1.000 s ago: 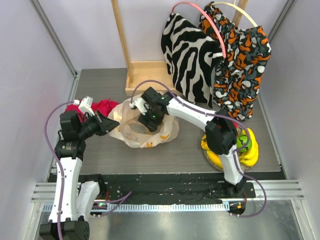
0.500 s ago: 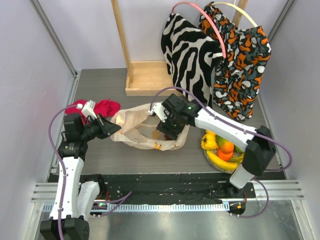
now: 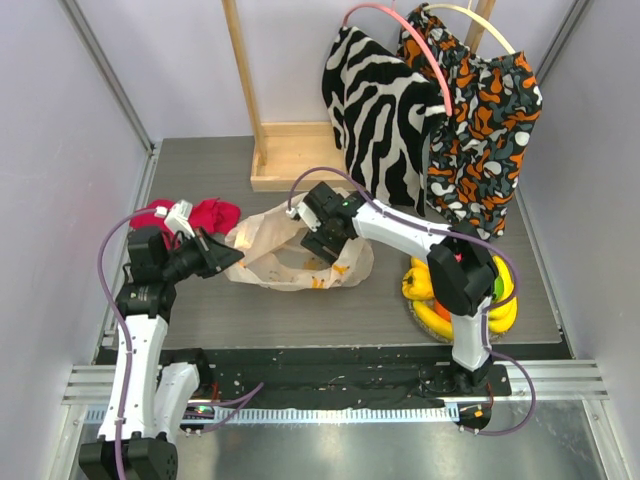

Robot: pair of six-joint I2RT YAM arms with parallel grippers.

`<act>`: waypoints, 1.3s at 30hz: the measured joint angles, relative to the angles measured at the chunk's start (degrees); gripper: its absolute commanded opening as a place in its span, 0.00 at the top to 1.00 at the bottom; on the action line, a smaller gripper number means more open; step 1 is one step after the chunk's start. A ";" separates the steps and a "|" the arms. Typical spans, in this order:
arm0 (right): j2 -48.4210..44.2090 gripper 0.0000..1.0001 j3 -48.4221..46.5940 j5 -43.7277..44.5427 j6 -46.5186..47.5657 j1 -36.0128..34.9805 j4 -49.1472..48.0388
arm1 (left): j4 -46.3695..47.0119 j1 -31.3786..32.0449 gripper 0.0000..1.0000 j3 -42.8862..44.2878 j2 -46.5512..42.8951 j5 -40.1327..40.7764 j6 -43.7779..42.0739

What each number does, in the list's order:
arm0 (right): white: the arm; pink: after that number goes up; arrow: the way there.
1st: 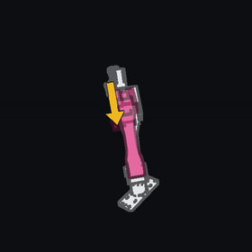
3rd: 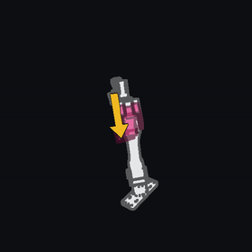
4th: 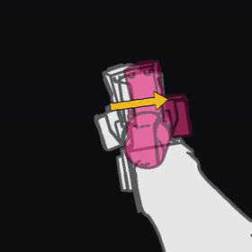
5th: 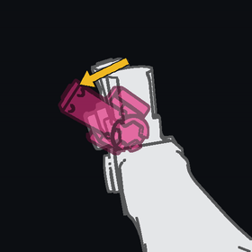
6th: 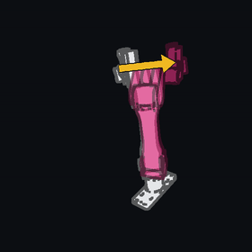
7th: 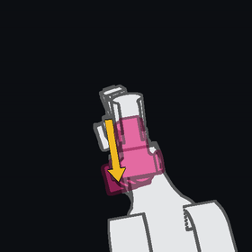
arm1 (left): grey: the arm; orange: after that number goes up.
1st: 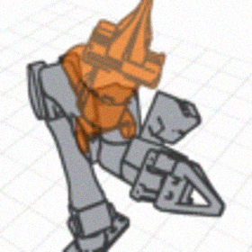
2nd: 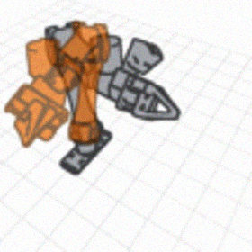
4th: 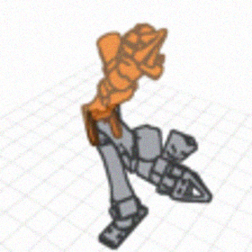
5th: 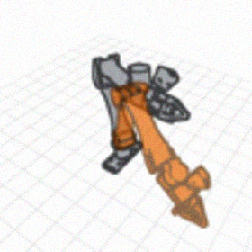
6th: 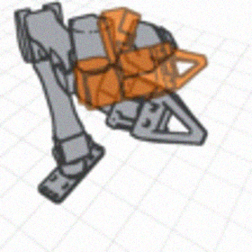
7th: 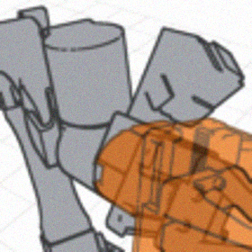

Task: Take the fake fruits out of the plastic bag
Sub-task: Take out the fake fruit from the plastic bag.

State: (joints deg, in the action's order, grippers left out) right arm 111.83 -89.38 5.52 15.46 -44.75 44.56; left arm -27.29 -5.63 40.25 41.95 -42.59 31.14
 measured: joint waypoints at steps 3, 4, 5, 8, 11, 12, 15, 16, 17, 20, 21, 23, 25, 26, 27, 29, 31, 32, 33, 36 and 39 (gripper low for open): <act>1.20 0.24 0.17 1.73 -0.07 1.01 -0.07 | 0.00 0.00 1.00 0.00 -0.26 0.02 -0.02; 1.36 0.33 0.48 2.14 -0.17 1.25 -0.22 | 0.00 0.00 1.00 0.00 -0.28 0.02 -0.02; 1.42 0.39 1.07 2.36 -0.20 1.49 -0.48 | 0.00 0.00 1.00 0.00 -0.28 0.04 0.00; 1.70 0.73 2.45 2.25 0.46 1.66 -0.35 | 0.02 0.00 1.00 0.00 -0.33 0.09 0.00; 3.48 0.98 1.68 1.27 1.25 1.66 0.61 | 0.07 0.00 1.00 0.00 -0.44 0.09 0.04; 4.44 0.99 0.59 0.72 1.57 1.64 1.03 | 0.09 0.00 1.00 0.00 -0.48 0.09 0.07; 7.58 0.99 -5.95 -2.64 1.79 1.62 3.19 | 0.44 0.00 1.00 0.00 -0.48 0.11 0.17; 8.20 0.99 -8.11 -3.80 1.79 1.55 3.32 | 0.52 0.00 1.00 0.00 -0.48 0.11 0.20; 8.61 0.99 -11.04 -5.68 1.79 1.49 3.82 | 0.63 0.00 1.00 0.00 -0.46 0.13 0.22; 8.13 0.99 -18.62 -11.32 1.73 0.92 4.02 | 0.85 0.00 1.00 0.00 -0.22 0.15 0.24; 7.45 0.98 -20.26 -13.07 1.73 0.48 3.78 | 0.92 0.00 1.00 0.07 0.09 0.22 0.24; 5.22 0.98 -21.57 -16.02 1.77 -0.63 3.65 | 0.98 0.00 1.00 0.20 0.83 0.59 0.28; 1.97 0.98 -21.64 -18.93 1.84 -2.14 4.37 | 0.98 0.00 1.00 0.46 1.53 0.98 0.31; 0.37 0.99 -21.59 -19.93 1.84 -2.82 4.72 | 1.01 0.00 1.00 0.74 1.92 1.16 0.33; -1.16 0.99 -21.57 -20.68 1.77 -3.48 4.98 | 1.22 0.00 1.00 1.01 2.25 1.38 0.35; -3.76 0.99 -21.38 -22.01 1.66 -4.63 5.22 | 1.44 0.00 1.00 1.66 2.89 1.73 0.37; -6.23 0.99 -20.87 -23.19 1.51 -5.31 5.42 | 1.86 0.00 1.00 2.43 3.50 2.29 0.35; -7.41 0.99 -20.72 -23.82 1.53 -5.33 5.75 | 1.95 0.00 1.00 2.73 3.78 2.51 0.35; -8.20 0.99 -20.70 -24.17 1.55 -5.25 5.95 | 2.12 0.00 1.00 2.99 4.04 2.75 0.33; -10.86 0.99 -20.65 -25.64 2.03 -4.63 6.29 | 2.23 0.00 1.00 3.91 5.22 3.98 0.04; -14.12 0.99 -20.79 -26.01 3.06 -4.11 6.54 | 2.19 0.00 1.00 4.20 6.25 5.29 -0.24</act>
State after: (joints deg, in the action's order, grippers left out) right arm 97.71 -110.17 -20.49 18.52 -48.86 51.09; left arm -25.10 -5.63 44.45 48.21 -37.30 30.89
